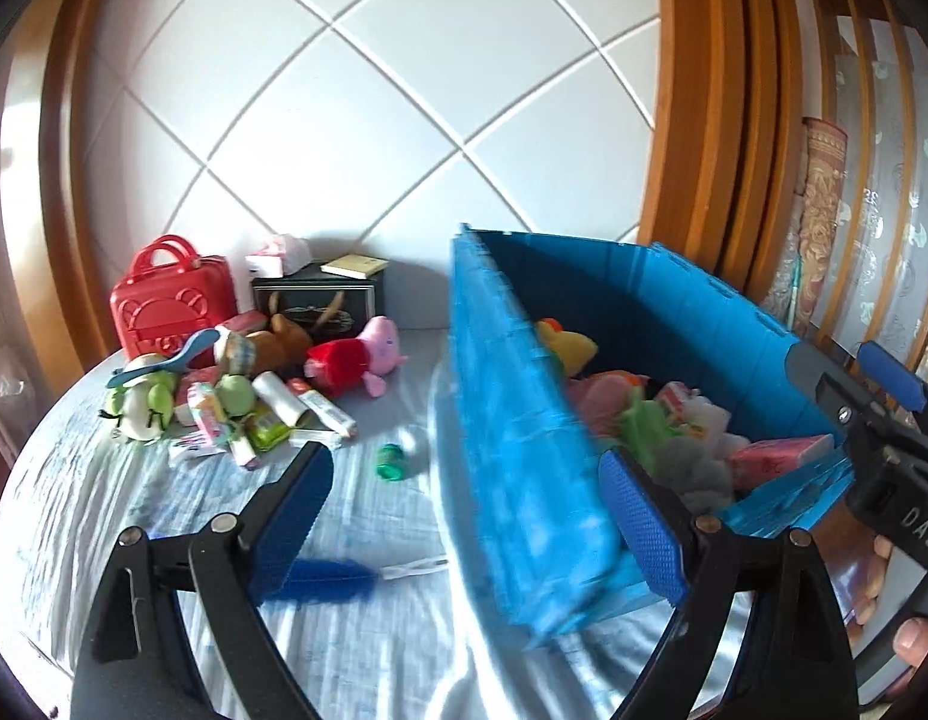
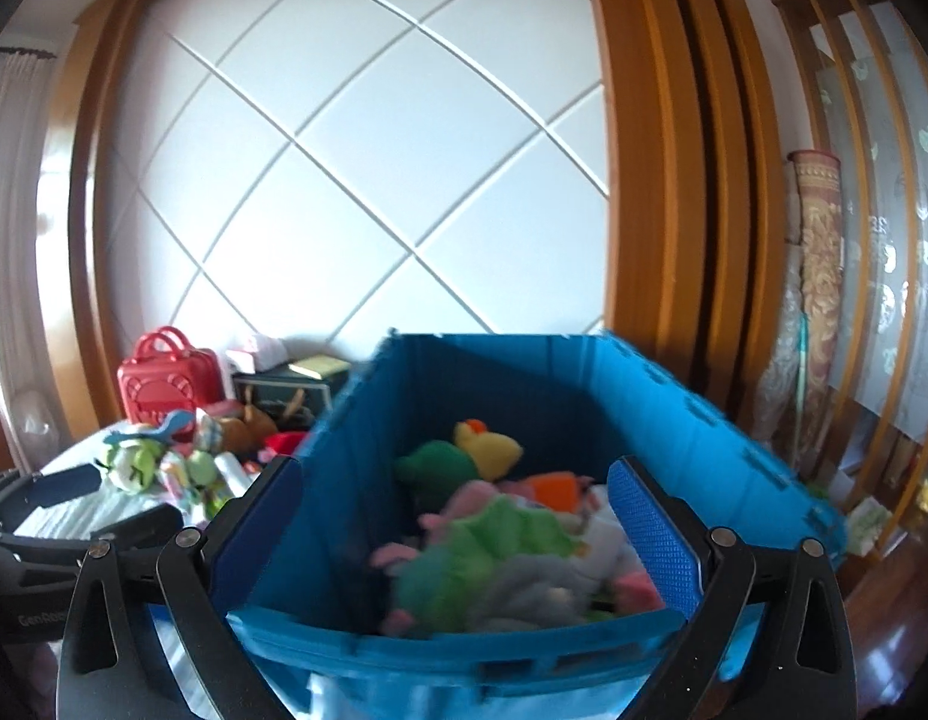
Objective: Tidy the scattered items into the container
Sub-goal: 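Withdraw both tools from the crate back over the bed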
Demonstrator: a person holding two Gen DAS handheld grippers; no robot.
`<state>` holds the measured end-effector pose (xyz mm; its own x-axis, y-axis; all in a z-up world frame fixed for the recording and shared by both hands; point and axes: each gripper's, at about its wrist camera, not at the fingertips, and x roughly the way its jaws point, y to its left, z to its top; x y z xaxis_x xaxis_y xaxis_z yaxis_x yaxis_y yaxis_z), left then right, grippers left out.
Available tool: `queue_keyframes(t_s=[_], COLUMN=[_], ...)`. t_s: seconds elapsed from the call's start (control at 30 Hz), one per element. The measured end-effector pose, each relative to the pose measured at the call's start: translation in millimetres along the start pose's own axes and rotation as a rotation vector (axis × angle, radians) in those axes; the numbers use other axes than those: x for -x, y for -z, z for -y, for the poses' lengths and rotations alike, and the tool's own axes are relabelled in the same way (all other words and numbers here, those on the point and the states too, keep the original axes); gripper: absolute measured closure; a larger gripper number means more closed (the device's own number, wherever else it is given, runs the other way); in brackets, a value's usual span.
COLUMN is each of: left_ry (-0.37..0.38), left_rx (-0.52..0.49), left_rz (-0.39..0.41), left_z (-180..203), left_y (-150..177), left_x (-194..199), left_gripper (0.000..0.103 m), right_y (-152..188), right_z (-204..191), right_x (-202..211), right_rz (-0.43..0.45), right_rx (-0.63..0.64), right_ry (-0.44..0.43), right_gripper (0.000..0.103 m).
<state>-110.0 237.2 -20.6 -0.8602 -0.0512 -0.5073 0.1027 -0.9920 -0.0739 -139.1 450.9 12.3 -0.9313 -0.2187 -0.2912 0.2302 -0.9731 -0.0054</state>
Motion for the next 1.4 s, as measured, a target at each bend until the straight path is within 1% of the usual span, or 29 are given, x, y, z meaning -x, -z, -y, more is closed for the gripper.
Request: queue_keyframes(t_s=[0.13,0.2,0.27,0.4,0.5,0.63,0.77,0.9,1.0,1.1,1.23,1.4], left_ry=[-0.055,-0.075,-0.101,-0.127,-0.151,-0.207,-0.260,-0.285,-0.281,-0.267,-0.285,-0.213], left_rx=[0.021,0.032,0.050,0.090,0.118,0.157,0.158,0.161,0.160,0.151,0.115,0.103], left_rz=[-0.001,-0.019,-0.045,-0.097,-0.114,-0.144,-0.174,-0.205,-0.222,-0.240,-0.279,-0.344], left_z=[-80.0,-117.1,-151.5,-202.0,-230.2,-260.8,-281.7,-302.7,-318.3,-333.0,-353.5,-381.2], left_y=[11.2,17.2,23.3,34.5,42.9,52.4,59.1,66.0,66.8,64.2,61.9,65.9], left_x=[7.6,6.1,2.5,-8.4,-24.2,-52.6,-88.1,-123.8,-151.0,-180.5,-219.7,-268.5], left_gripper=[0.012,0.012,0.012,0.012,0.012,0.012,0.012,0.012,0.012,0.012,0.012,0.012], right_y=[-0.9,2.2,8.7,24.4,34.2,47.6,59.7,75.8,88.4,100.3,114.8,125.7], right_z=[-72.7,-111.0,-142.3,-195.2,-219.7,-244.7,-257.6,-269.8,-278.1,-287.0,-301.6,-333.1], right_x=[0.1,-2.1,-6.7,-26.0,-43.9,-79.7,-123.1,-165.4,-191.1,-214.5,-247.4,-288.1], right_rz=[0.005,0.004,-0.017,-0.100,-0.146,-0.194,-0.246,-0.316,-0.369,-0.408,-0.471,-0.521], right_rx=[0.009,0.011,0.007,0.037,0.065,0.095,0.084,0.097,0.112,0.123,0.085,0.066], right_ry=[-0.029,-0.038,-0.057,-0.089,-0.109,-0.160,-0.212,-0.233,-0.247,-0.234,-0.223,-0.186], right_gripper=[0.000,0.000,0.000,0.000,0.000,0.000,0.000,0.000,0.000,0.000,0.000,0.001])
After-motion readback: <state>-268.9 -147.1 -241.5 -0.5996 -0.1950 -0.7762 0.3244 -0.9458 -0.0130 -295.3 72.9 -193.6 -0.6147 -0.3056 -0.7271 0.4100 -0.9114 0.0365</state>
